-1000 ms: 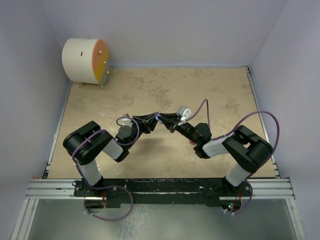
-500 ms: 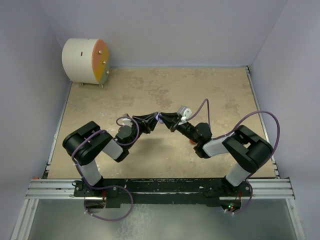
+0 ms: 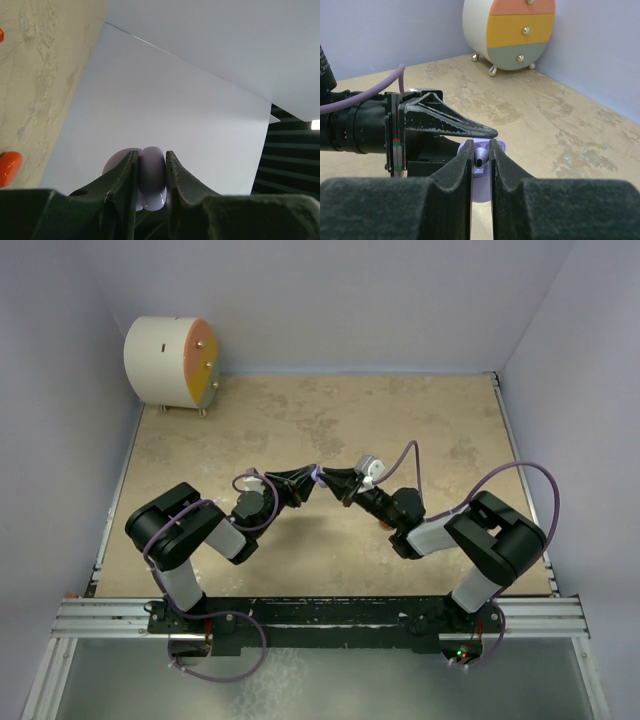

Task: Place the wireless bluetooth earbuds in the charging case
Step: Place the earbud in the charging case.

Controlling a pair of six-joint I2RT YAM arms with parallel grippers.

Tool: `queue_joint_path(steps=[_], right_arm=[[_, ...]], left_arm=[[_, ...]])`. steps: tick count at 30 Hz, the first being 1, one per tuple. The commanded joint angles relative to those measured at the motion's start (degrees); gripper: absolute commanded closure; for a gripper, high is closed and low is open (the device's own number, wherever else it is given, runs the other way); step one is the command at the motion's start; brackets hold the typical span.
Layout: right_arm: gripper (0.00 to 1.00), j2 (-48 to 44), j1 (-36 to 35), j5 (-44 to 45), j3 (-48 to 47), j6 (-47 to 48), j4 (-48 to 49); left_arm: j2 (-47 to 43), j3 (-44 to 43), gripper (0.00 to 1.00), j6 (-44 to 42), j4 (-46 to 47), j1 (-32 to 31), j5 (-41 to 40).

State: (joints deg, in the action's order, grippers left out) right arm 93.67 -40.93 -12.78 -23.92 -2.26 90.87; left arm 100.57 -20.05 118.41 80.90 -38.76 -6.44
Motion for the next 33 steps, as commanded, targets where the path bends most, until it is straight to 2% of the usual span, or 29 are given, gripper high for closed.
queue_joint_path(steps=[1, 13, 22, 27, 33], right_arm=[[1.0, -1.78, 0.23, 0.6, 1.09, 1.65, 44.65], [1.0, -2.0, 0.22, 0.34, 1.6, 1.22, 44.76], [0.77, -2.55, 0.17, -0.48, 1.93, 0.11, 44.65], [0.61, -3.13, 0.23, -1.18, 2.12, -0.74, 44.57], [0.5, -4.67, 0.23, -0.79, 2.43, -0.81, 44.49]], left_arm=[[-2.1, -2.07, 1.0, 1.3, 3.32, -0.35, -1.34], [-2.19, -3.02, 1.0, 0.99, 2.44, -0.35, -1.39], [-2.05, -3.25, 1.0, 0.96, 2.49, -0.3, -1.56], [-1.33, -3.88, 1.0, 0.95, 2.68, -0.28, -1.5], [-0.4, -4.51, 1.0, 0.82, 2.86, -0.29, -1.38]])
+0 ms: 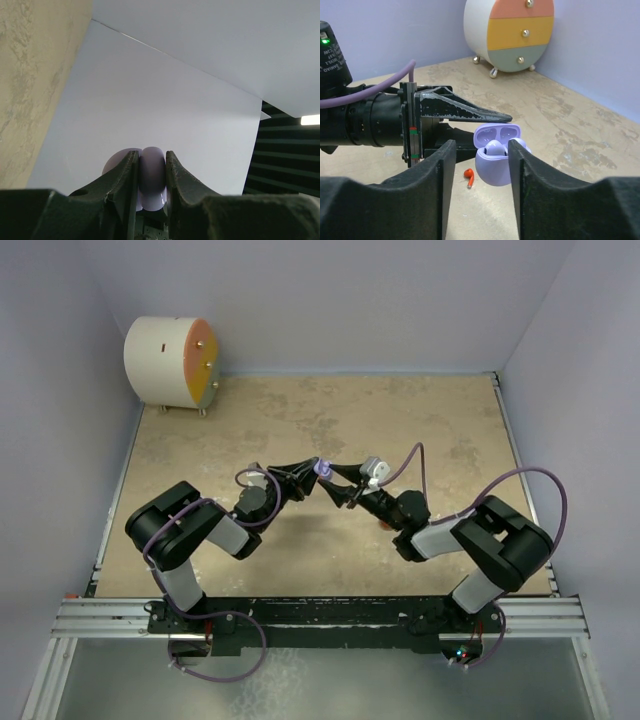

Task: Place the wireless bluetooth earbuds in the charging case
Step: Place the earbud in the charging case, then close the charging case.

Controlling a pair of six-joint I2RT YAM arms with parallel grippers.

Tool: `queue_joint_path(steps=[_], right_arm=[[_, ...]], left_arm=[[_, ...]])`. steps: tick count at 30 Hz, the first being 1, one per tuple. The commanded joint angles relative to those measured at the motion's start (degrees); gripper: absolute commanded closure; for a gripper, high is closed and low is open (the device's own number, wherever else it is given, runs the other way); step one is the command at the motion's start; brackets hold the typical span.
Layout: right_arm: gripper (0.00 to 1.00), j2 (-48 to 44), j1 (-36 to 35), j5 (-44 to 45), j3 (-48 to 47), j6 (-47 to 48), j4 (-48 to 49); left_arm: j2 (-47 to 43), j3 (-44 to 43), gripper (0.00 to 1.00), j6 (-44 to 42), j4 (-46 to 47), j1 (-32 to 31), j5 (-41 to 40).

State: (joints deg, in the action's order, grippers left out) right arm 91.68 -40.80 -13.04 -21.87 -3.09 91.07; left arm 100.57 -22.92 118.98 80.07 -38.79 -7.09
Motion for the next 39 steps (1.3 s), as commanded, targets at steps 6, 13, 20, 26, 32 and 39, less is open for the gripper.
queue_joint_path(steps=[6, 13, 20, 26, 32, 39], right_arm=[[0.43, -7.44, 0.06, 1.93, 2.7, 2.21, 41.91], [0.33, -22.02, 0.36, 14.83, 4.6, 7.19, 17.58], [0.32, -26.87, 0.28, 22.78, -6.75, 10.9, -18.82], [0.31, -19.86, -1.69, 29.88, -12.67, 11.59, -28.33], [0.27, -14.98, -3.55, 34.85, -15.07, 11.13, -29.53], [0.24, -11.38, -5.09, 36.52, -14.87, 12.87, -26.78]], left_arm=[[0.26, -1.59, 1.0, -1.23, 3.76, 1.15, -0.59], [-2.8, -0.9, 1.0, -4.39, 1.1, 6.04, 1.61], [-7.53, -4.7, 1.0, -7.47, -9.7, 7.85, 0.75], [-10.12, -10.76, 1.0, -10.02, -18.55, 7.85, -1.68], [-12.36, -15.06, 1.0, -12.61, -25.17, 7.88, -4.42], [-11.19, -17.31, 1.0, -12.56, -26.79, 7.94, -5.64]])
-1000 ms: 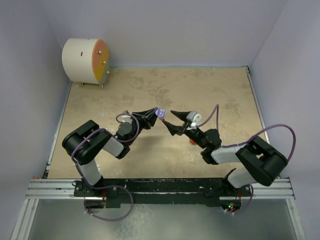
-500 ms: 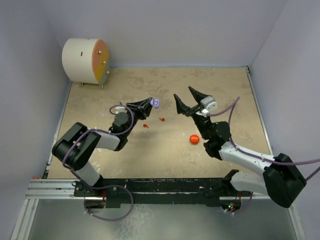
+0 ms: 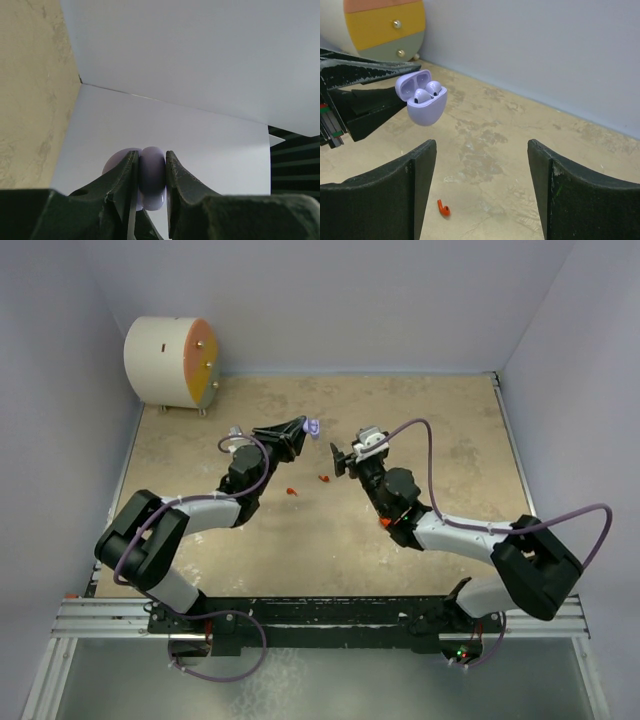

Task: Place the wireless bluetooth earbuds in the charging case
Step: Close the charging case.

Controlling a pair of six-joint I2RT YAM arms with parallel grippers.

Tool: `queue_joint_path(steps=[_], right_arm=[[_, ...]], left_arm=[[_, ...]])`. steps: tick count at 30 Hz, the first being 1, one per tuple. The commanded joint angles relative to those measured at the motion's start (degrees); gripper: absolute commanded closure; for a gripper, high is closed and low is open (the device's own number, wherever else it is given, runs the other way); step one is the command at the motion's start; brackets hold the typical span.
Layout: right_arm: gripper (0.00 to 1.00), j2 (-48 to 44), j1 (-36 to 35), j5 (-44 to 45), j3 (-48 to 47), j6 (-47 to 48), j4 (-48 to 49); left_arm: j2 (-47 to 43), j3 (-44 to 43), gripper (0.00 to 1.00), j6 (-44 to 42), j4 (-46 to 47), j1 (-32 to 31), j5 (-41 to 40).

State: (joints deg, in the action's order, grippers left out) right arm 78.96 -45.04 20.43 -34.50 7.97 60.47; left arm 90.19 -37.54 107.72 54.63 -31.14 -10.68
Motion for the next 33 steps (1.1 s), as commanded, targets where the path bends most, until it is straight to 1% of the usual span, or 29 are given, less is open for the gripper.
queue_joint_path(steps=[1, 11, 19, 25, 33], right_arm=[[0.24, 2.43, -1.04, 3.09, -2.46, 2.11, 4.05], [0.2, 9.81, -2.12, 4.51, -6.33, 2.34, 8.0], [0.19, 14.08, -2.17, 3.88, -10.34, 2.14, 8.96], [0.18, 16.38, -2.17, 4.03, -12.27, 2.05, 9.11], [0.17, 18.18, -2.17, 7.32, -13.05, 1.76, 9.79]], left_arm=[[-0.62, -2.9, 1.0, -1.21, -1.36, 0.24, -2.19], [-0.29, -4.79, 1.0, -1.02, -2.64, -0.05, -2.6], [1.18, -5.41, 1.0, 0.01, -2.28, -1.17, -2.16], [1.74, -6.08, 1.0, 0.27, -2.07, -1.97, -1.99], [1.34, -5.74, 1.0, 0.55, -2.03, -3.33, -1.89]])
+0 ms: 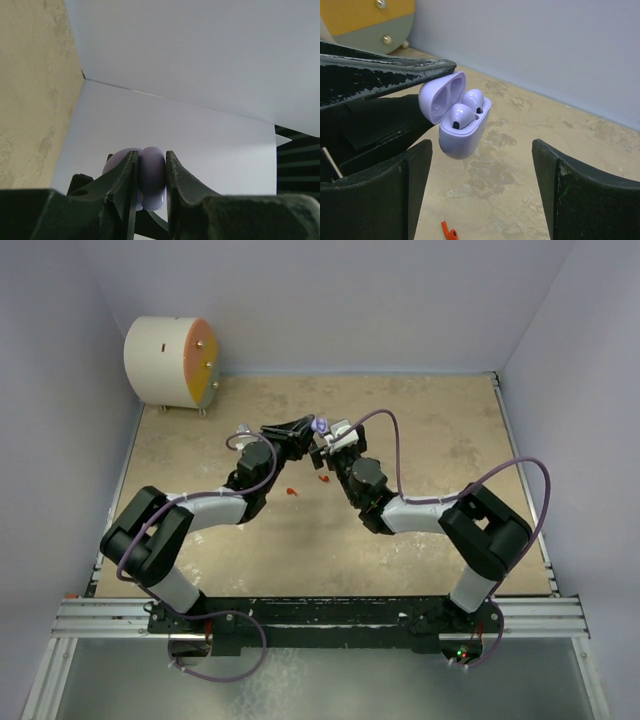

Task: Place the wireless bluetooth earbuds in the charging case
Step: Close the charging case.

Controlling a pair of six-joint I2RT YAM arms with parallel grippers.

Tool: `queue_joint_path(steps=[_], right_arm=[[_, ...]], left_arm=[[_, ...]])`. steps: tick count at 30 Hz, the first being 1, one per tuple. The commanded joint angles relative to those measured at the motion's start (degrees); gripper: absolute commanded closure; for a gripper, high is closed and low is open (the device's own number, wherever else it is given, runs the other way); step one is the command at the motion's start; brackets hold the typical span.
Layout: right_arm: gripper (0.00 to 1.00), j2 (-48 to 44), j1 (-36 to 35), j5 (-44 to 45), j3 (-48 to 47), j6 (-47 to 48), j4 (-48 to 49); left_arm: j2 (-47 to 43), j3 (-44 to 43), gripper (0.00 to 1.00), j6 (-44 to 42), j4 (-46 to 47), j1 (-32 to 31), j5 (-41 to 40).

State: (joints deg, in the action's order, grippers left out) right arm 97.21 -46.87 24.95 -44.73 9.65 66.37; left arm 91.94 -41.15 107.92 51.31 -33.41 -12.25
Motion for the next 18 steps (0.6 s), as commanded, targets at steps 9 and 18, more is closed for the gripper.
queue_joint_path(steps=[9, 18], right_arm=[[0.14, 0.46, -0.25, 6.86, -2.81, -0.95, 2.92], [0.11, 0.61, -0.04, 13.75, -2.05, -1.53, 3.25]], left_arm=[[-1.28, 0.13, 1.0, 0.98, 1.52, -1.75, -0.05], [-2.19, 3.17, 1.0, 1.24, 1.36, -1.78, 0.25]])
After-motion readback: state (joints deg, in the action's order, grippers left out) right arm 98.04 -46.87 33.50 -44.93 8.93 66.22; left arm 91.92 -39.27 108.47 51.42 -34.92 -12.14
